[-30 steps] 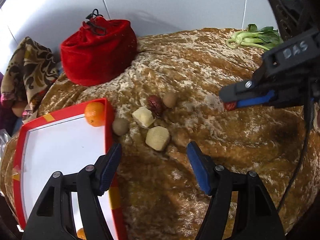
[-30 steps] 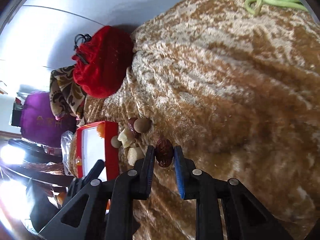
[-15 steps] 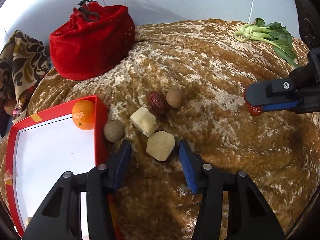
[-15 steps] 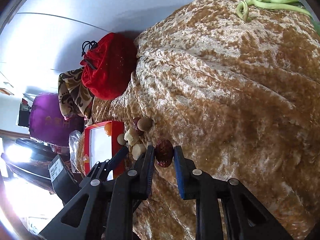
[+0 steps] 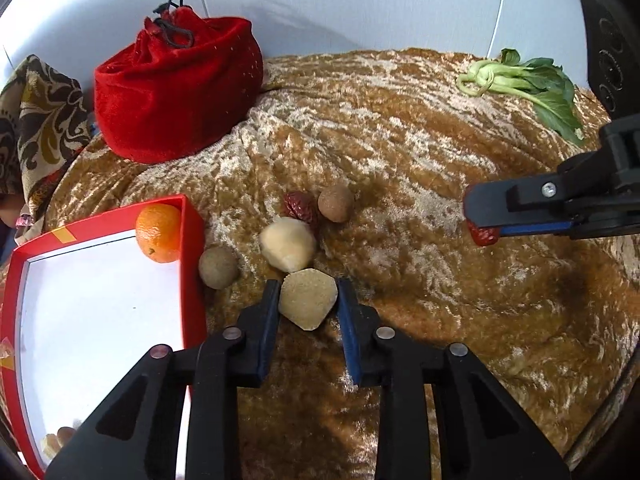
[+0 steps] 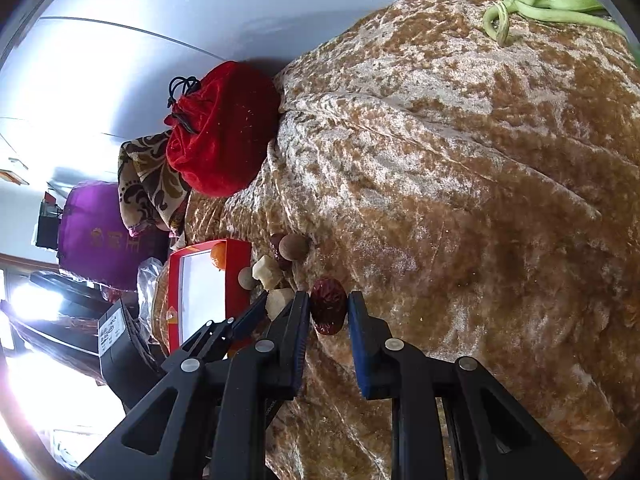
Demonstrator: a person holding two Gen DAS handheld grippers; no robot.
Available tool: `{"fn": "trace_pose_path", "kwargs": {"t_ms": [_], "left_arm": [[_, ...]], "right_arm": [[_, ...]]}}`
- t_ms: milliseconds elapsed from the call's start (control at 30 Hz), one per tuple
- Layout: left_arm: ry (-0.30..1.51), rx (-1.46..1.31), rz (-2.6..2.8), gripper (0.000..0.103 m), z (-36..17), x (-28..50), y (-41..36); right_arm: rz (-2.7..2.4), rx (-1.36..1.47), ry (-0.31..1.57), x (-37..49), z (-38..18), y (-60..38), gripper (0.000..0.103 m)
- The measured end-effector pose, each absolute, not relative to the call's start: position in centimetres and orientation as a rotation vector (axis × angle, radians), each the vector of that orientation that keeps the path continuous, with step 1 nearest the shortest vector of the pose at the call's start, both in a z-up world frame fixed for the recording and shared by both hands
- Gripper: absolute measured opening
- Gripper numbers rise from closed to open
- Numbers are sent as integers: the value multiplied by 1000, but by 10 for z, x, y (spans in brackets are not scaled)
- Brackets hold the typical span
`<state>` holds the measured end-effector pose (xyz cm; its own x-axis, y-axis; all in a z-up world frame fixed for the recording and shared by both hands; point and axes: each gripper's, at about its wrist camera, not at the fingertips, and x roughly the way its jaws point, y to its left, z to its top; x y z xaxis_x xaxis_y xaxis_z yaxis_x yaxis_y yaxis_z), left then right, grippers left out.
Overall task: Organize fruits
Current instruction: 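Close the left tool on the pale cube and lift it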
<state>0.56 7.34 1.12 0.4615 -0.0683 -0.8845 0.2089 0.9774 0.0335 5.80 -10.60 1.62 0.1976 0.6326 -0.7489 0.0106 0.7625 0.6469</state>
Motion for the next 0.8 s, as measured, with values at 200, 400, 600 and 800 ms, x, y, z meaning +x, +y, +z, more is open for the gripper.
{"fn": "trace_pose_path", "kwargs": {"t_ms": [200,400,600,800], "left_arm": [[1015,125,-147,26,47,-10,90],[991,76,-17,26,71,-28,131],[1031,-34,152,26,70,-39,184],[1084,-72,220,26,59,-43,211]], "right_arm": [[534,590,1296,54,21,-91,20],[620,578,1256,49,29,-66,20],[733,549,1231,35,35,-27,20],[828,506,1236,19,37,15,20]]}}
